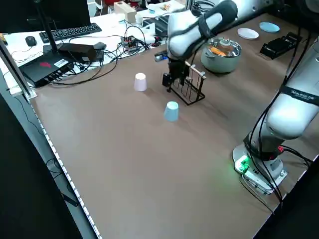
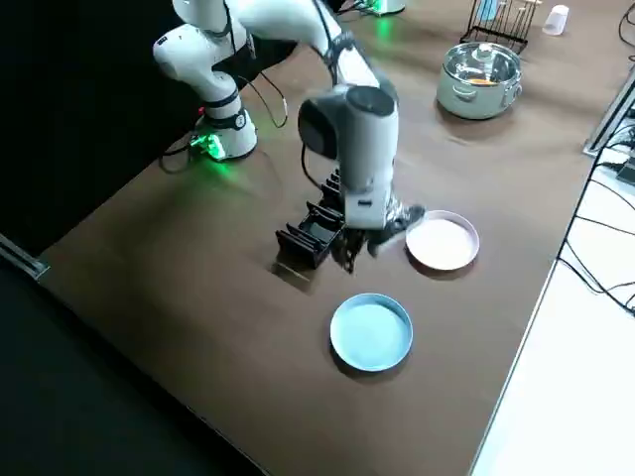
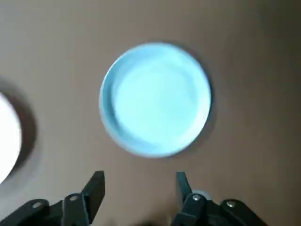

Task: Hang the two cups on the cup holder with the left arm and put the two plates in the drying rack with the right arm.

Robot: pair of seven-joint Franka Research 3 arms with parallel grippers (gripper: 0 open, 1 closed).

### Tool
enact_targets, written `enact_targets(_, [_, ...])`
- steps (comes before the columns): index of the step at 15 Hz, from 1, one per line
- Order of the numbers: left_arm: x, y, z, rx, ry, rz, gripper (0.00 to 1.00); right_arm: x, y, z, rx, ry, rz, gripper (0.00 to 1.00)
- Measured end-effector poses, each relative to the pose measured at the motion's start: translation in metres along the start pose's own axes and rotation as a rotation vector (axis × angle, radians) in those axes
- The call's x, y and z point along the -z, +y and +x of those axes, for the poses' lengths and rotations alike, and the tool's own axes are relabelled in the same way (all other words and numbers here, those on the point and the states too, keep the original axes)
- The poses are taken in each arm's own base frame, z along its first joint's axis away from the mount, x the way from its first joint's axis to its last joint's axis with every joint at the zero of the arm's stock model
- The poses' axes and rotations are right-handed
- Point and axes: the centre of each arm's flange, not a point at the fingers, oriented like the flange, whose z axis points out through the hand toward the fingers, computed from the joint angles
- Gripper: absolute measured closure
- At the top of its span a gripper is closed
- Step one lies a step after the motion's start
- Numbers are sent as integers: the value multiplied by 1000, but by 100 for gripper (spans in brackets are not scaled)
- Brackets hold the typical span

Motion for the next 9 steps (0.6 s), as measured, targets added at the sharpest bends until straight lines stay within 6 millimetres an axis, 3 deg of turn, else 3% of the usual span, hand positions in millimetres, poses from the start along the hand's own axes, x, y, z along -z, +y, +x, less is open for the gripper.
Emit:
enact_targets(3, [-27, -5, -20, -22, 14, 1, 0, -30, 28, 21, -42, 88, -16, 33])
enact_targets(6, [-31, -30, -26, -39, 20, 1, 0, -71, 61, 29, -84, 127, -35, 33])
enact_targets(9, [-35, -41, -30, -45, 34, 2, 0, -109, 69, 29, -104, 100, -22, 35])
